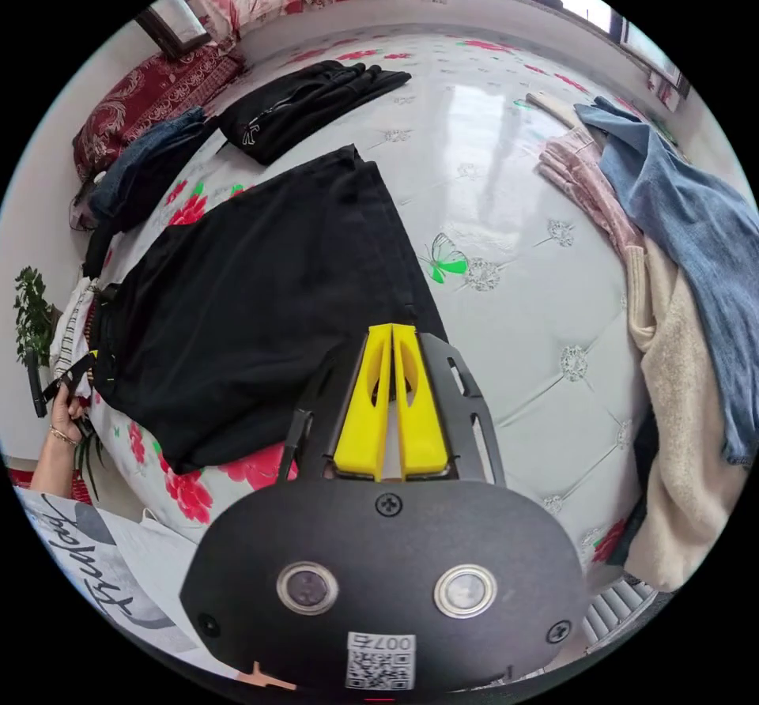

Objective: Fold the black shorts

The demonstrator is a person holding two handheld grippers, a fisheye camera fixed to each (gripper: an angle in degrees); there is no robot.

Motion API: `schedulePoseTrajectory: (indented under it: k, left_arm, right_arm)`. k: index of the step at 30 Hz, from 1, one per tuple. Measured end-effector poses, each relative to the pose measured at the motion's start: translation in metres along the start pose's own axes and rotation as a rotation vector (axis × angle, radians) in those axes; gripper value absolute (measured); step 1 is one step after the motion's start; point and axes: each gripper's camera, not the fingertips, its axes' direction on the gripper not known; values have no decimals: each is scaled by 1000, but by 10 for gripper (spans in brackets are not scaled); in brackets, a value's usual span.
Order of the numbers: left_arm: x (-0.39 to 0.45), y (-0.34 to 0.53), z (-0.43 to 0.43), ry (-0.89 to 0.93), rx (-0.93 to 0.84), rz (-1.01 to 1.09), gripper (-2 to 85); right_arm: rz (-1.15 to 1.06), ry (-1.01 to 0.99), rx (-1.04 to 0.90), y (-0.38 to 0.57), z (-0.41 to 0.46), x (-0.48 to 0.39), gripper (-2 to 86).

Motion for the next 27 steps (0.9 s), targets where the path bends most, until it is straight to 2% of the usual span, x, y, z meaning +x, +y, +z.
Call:
schedulePoseTrajectory:
  k: [6, 8, 10, 13, 18, 23, 27]
  left_arm:
    - [33, 0, 12, -44, -8, 77, -10]
    - [42, 1, 21, -105, -8, 108, -10]
    - [41, -3, 18, -87, -10, 85, -10]
    - [37, -8, 1, -23, 46, 17, -10]
    - [46, -16, -18, -21, 108, 31, -10]
    - [45, -29, 9, -45, 37, -1, -10]
    - [47, -35, 12, -33, 48, -19, -10]
  right_arm:
    - [65, 49, 141, 30, -52, 25, 1]
    - [100, -34, 143, 32, -50, 36, 4]
    - [112, -89, 146, 27, -49, 36, 11]
    - [39, -112, 163, 9, -42, 18, 38]
    - [-44, -64, -36, -15, 5, -1, 17]
    - [-146, 2, -25, 0, -15, -11, 2]
    - [-110, -62, 101, 14, -52, 15, 4]
